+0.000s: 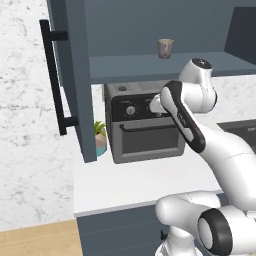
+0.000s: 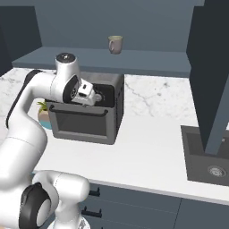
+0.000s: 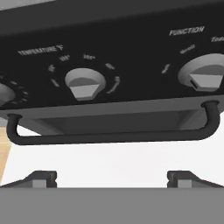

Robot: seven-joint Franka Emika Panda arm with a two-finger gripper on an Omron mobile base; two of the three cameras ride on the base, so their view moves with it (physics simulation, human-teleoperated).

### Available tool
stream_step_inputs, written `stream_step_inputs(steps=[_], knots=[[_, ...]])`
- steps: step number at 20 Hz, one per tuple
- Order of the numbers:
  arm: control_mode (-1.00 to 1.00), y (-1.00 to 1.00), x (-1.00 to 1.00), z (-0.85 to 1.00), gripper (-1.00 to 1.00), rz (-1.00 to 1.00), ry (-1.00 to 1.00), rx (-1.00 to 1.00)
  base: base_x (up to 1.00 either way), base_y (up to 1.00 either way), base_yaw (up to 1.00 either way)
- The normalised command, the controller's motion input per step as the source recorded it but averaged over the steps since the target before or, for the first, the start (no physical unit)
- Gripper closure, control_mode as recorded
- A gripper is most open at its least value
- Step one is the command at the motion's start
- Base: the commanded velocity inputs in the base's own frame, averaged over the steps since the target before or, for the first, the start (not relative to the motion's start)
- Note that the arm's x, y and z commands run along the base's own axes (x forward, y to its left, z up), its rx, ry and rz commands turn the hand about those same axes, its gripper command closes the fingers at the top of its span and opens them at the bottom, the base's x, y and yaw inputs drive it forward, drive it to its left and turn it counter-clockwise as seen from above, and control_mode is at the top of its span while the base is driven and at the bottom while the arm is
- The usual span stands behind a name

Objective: Gather all objects into one cabinet and sort the glasses and bowls to opposite sides.

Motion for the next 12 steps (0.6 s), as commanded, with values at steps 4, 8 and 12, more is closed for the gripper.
stream_step_inputs(steps=[4, 8, 12], knots=[[-1.00, 0.00, -0.27, 0.89, -1.00, 0.04, -0.48, -0.14, 0.00, 0.00, 0.00], [-1.00, 0.00, -0.10, 0.93, -1.00, 0.04, -0.51, -0.17, 0.00, 0.00, 0.00], [-1.00, 0.00, 0.00, 0.03, -1.00, 0.00, -0.05, 0.00, 0.00, 0.00, 0.00]])
